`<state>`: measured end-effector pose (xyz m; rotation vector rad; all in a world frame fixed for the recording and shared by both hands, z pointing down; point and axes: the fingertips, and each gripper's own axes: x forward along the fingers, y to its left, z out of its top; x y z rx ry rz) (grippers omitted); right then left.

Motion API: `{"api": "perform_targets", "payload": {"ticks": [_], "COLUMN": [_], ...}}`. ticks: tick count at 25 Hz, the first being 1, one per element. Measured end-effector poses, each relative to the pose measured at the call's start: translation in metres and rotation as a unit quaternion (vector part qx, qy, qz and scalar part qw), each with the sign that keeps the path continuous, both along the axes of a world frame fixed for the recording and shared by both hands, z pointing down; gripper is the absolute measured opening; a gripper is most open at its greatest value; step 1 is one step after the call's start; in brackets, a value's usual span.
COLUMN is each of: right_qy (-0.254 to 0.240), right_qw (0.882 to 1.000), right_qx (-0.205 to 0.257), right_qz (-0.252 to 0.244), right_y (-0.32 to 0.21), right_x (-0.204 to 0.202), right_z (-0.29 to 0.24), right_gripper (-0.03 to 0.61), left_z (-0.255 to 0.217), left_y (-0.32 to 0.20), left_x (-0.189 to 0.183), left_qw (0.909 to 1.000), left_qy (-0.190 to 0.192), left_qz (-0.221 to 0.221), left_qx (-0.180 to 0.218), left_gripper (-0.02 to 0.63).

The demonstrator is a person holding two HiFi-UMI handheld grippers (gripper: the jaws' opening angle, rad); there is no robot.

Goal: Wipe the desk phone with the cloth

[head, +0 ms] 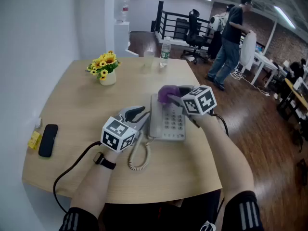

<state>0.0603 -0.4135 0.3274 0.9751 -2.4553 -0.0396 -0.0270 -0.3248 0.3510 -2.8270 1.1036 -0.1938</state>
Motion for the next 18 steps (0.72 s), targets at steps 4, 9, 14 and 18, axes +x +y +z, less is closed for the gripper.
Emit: {"api": "perform_targets", "payload": {"ticks": [4, 9, 14, 18], "right_qy": [0.024, 0.067, 0.1, 0.094], "right_qw": [1.0, 0.997, 0.994, 0.991], "right_qx": [-0.016, -0.027, -0.021, -0.026], "right_qz": [0.013, 0.02, 0.051, 0.089], "right_y": [-0.017, -0.023, -0.019, -0.018], "right_x": [0.002, 0.024, 0.065, 0.103], "right_z": [0.023, 0.037, 0.036, 0.031], "right_gripper": [0.167, 0.15, 0.146, 0.144], "left_z": [0.0, -0.001, 0.0, 0.003], "left_y": [0.0, 0.003, 0.005, 0.004], "left_x": [0.002, 0.006, 0.01, 0.009], "left_qw": [0.9999, 0.9997, 0.9995, 0.9995], "left_qy": [0.004, -0.02, -0.011, -0.011], "left_qz": [0.008, 0.008, 0.022, 0.022], "left_qx": [-0.01, -0.008, -0.019, -0.018], "left_gripper": [0.087, 0.127, 0.156, 0.155]}}
